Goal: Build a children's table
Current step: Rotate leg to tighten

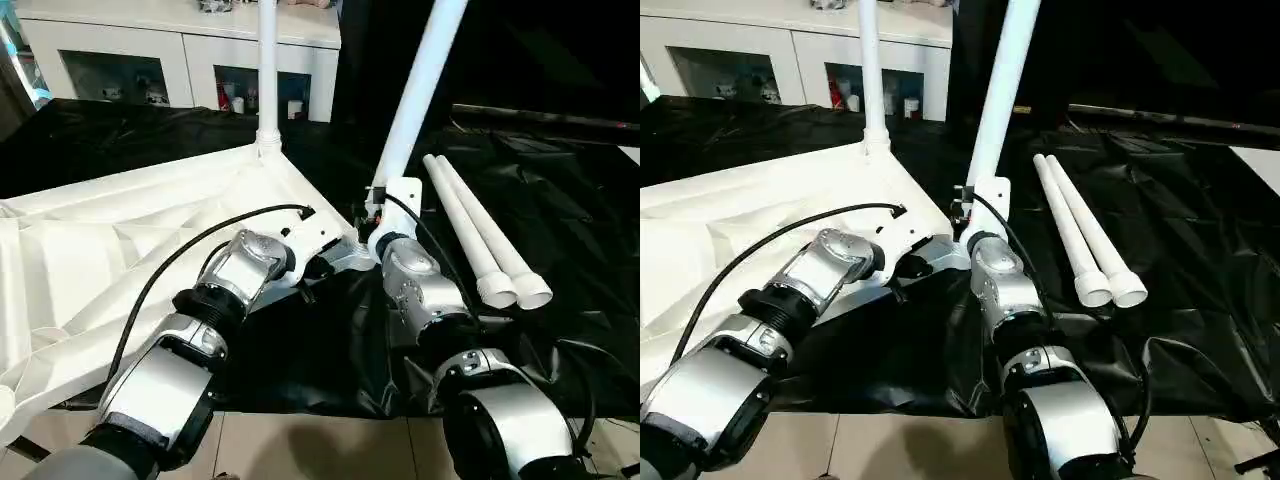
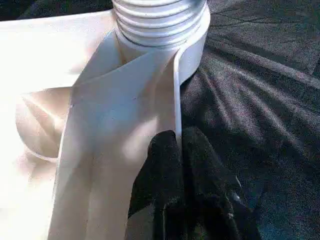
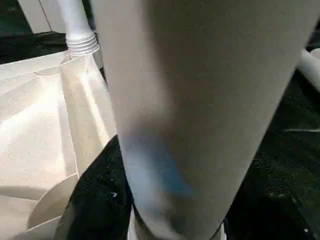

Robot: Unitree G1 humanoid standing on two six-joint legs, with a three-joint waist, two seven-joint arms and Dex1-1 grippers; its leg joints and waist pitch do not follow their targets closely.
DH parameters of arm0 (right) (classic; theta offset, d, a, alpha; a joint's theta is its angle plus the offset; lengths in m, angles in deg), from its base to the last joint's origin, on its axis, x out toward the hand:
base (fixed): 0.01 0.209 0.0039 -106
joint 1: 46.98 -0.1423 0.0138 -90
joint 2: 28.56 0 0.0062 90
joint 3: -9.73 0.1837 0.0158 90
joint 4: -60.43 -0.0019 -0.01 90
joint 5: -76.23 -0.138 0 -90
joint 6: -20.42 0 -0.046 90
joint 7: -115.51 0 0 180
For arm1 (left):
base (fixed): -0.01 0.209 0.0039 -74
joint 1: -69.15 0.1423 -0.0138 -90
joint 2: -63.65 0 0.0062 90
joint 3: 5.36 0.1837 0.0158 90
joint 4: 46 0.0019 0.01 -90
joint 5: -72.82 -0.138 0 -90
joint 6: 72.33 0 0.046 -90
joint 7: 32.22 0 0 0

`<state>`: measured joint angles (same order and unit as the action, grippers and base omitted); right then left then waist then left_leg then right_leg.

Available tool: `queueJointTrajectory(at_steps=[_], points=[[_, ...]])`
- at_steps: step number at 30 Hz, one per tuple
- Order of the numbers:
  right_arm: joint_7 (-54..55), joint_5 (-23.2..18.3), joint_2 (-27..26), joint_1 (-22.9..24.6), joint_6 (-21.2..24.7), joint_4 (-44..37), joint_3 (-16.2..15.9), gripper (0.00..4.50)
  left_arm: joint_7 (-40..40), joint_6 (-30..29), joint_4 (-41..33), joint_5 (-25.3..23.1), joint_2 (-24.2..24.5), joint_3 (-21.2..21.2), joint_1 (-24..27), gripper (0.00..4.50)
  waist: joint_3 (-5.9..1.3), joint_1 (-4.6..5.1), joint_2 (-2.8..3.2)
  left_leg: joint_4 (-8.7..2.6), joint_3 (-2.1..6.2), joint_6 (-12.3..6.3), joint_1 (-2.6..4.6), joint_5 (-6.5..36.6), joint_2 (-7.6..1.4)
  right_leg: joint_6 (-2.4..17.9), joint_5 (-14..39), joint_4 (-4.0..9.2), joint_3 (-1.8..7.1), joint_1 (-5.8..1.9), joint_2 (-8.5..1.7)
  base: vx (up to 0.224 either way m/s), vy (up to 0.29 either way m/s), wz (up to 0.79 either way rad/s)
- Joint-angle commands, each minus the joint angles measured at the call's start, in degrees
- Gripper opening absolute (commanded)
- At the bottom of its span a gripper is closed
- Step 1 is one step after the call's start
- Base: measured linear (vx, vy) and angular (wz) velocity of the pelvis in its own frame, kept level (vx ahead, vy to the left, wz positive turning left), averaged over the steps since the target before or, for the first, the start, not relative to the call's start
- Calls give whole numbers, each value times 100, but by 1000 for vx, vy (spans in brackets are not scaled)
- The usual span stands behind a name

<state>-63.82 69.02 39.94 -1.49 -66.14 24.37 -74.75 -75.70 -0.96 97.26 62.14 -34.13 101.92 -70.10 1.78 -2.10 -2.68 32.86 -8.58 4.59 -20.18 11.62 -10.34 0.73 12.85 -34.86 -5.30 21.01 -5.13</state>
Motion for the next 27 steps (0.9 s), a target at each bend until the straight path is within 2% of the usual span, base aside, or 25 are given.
queueJointTrajectory(at_steps=[1, 2, 3, 4, 6, 7, 8, 10, 12, 13, 14, 15, 16, 17, 18, 19, 21, 23, 24, 25, 27], points=[[-215, -172, -147, 309, 315, 585, 37, 264, 39, 232, -120, 22, 8, -57, -100, 0, -151, 29, 111, -539, 129, 214, 22, 2387, -319, 656, 2612, 651, 362, -21, -458, 0, 0, 0], [-275, -191, -141, 293, 286, 562, 45, 264, 9, 264, -144, 34, 22, -63, -83, 0, -164, 12, 134, -536, 122, 209, 20, 2300, -325, 695, 2480, 656, 369, -20, -473, 0, 0, 0], [-367, -213, -133, 278, 246, 520, 49, 291, -50, 353, -193, 44, 47, -54, -53, 0, -173, 16, 122, -544, 120, 187, 1, 2180, -334, 740, 2240, 629, 366, -45, -460, 0, 0, 0], [-513, -262, -121, 268, 195, 442, 64, 291, -82, 352, -258, 58, 73, -60, -21, 0, -176, 31, 102, -545, 111, 172, -18, 2092, -334, 778, 2096, 602, 363, -59, -444, 0, 0, 0], [-740, -298, -75, 275, 97, 280, 68, 314, -167, 385, -382, 75, 128, -50, 38, 0, -209, 4, 114, -512, 58, 16, -36, 1514, -344, 981, 1391, 530, 373, -88, -450, 0, 0, 0], [-938, -318, 1, 342, 85, 42, 38, 314, -260, 392, -529, 99, 192, -44, 111, 0, -219, -6, 121, -503, 50, -28, -44, 1369, -347, 1043, 1209, 515, 371, -101, -453, 0, 0, 0], [-938, -318, 1, 342, 85, 42, 38, 324, -260, 392, -529, 99, 192, -44, 111, 0, -240, -18, 116, -479, 21, -141, -67, 1087, -350, 1160, 777, 468, 364, -133, -450, 0, 0, 0], [-1334, -341, 169, 517, 111, -462, -51, 352, -528, 598, -814, 156, 339, -4, 274, 0, -264, -40, 115, -422, -60, -341, -70, 696, -330, 1354, 63, 388, 349, -157, -420, 0, 0, 0], [-1488, -343, 240, 600, 147, -657, -105, 361, -611, 603, -897, 177, 391, 3, 327, 0, -271, -59, 122, -418, -66, -380, -69, 537, -331, 1390, -141, 360, 343, -182, -415, 0, 0, 0], [-1986, -331, 463, 881, 247, -1240, -318, 370, -907, 748, -1084, 267, 527, 25, 473, 0, -280, -86, 142, -398, -88, -546, -75, 292, -321, 1469, -608, 324, 333, -184, -396, 0, 0, 0], [-2215, -357, 600, 1069, 359, -1607, -410, 370, -1022, 798, -1161, 321, 594, 8, 550, 0, -299, -101, 149, -367, -96, -629, -87, 149, -310, 1494, -934, 283, 338, -198, -386, 0, 0, 0], [-2635, -518, 821, 1377, 587, -2220, -531, 370, -1145, 987, -1189, 414, 664, -49, 646, 0, -315, -148, 134, -330, -96, -779, -72, -55, -309, 1470, -1357, 250, 334, -204, -365, 0, 0, 0], [-2851, -672, 928, 1538, 748, -2557, -567, 370, -1140, 1052, -1161, 419, 701, -70, 679, 0, -330, -153, 144, -308, -95, -927, -76, -247, -310, 1521, -1727, 210, 331, -189, -362, 0, 0, 0], [-3196, -852, 1095, 1759, 931, -3014, -643, 370, -1151, 1265, -1156, 420, 761, -80, 745, 0, -330, -153, 143, -299, -99, -988, -68, -302, -302, 1534, -1808, 211, 323, -183, -339, 0, 0, 0], [-3396, -949, 1231, 1902, 1053, -3305, -686, 370, -1232, 1417, -1136, 461, 788, -99, 785, 0, -315, -168, 146, -294, -96, -1065, -82, -262, -313, 1533, -1789, 208, 323, -185, -360, 0, 0, 0], [-3488, -1009, 1332, 2009, 1138, -3510, -693, 370, -1280, 1473, -1136, 482, 811, -108, 817, 0, -302, -163, 126, -304, -100, -1079, -91, -185, -306, 1515, -1681, 231, 316, -193, -351, 0, 0, 0], [-3553, -1031, 1461, 2155, 1218, -3769, -675, 370, -1358, 1599, -1160, 531, 840, -125, 875, 0, -283, -173, 145, -324, -103, -965, -80, 120, -326, 1494, -1167, 268, 325, -184, -381, 0, 0, 0], [-3589, -1027, 1627, 2311, 1305, -4029, -620, 370, -1487, 1711, -1190, 617, 862, -159, 940, 0, -259, -151, 157, -364, -102, -655, -72, 559, -331, 1419, -374, 331, 335, -171, -386, 0, 0, 0], [-3655, -1001, 1773, 2443, 1327, -4209, -607, 370, -1643, 1855, -1227, 658, 910, -142, 1014, 0, -246, -160, 190, -369, -114, -541, -51, 701, -331, 1378, -130, 366, 349, -154, -376, 0, 0, 0], [-3675, -982, 1812, 2481, 1307, -4252, -613, 370, -1695, 1888, -1242, 663, 932, -128, 1040, 0, -242, -160, 170, -367, -113, -515, -59, 722, -330, 1349, -76, 375, 353, -157, -379, 0, 0, 0], [-3762, -1018, 1893, 2564, 1435, -4431, -643, 370, -1861, 1953, -1275, 683, 984, -82, 1078, 0, -240, -163, 184, -372, -114, -447, -69, 734, -315, 1305, 55, 379, 354, -164, -370, 0, 0, 0]])
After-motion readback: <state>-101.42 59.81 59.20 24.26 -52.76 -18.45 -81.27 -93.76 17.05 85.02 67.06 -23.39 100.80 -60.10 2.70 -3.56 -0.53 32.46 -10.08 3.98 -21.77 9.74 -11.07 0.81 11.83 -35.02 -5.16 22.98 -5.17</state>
